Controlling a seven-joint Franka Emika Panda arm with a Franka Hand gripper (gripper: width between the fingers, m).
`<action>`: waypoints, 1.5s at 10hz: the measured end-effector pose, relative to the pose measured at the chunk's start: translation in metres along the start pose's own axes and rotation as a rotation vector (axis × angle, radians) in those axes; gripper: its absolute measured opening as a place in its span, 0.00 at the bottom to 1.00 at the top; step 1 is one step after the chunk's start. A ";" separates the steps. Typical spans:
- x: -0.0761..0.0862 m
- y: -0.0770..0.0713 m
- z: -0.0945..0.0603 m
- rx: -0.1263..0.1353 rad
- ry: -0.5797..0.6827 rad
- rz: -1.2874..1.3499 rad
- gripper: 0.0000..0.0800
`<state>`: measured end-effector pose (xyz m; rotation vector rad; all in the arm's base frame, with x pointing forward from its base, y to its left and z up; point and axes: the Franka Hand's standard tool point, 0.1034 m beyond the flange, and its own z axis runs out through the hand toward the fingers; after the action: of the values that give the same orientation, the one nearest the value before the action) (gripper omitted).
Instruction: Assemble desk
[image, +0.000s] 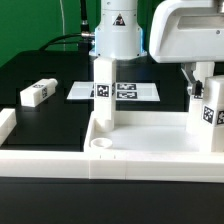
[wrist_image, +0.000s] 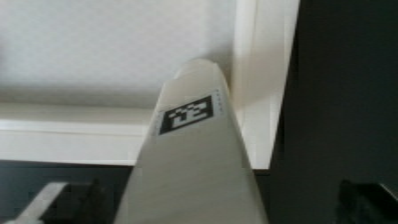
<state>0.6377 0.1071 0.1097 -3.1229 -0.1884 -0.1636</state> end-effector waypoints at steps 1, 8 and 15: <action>0.000 0.001 0.000 -0.002 0.000 -0.035 0.81; 0.000 0.002 0.000 -0.004 -0.001 -0.012 0.36; -0.004 0.018 0.001 -0.002 0.002 0.477 0.36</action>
Offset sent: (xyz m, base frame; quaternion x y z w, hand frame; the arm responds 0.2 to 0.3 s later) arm 0.0000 0.0000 0.0000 0.0000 0.0000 0.0000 1.0000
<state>0.6361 0.0888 0.1085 -3.0574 0.5503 -0.1577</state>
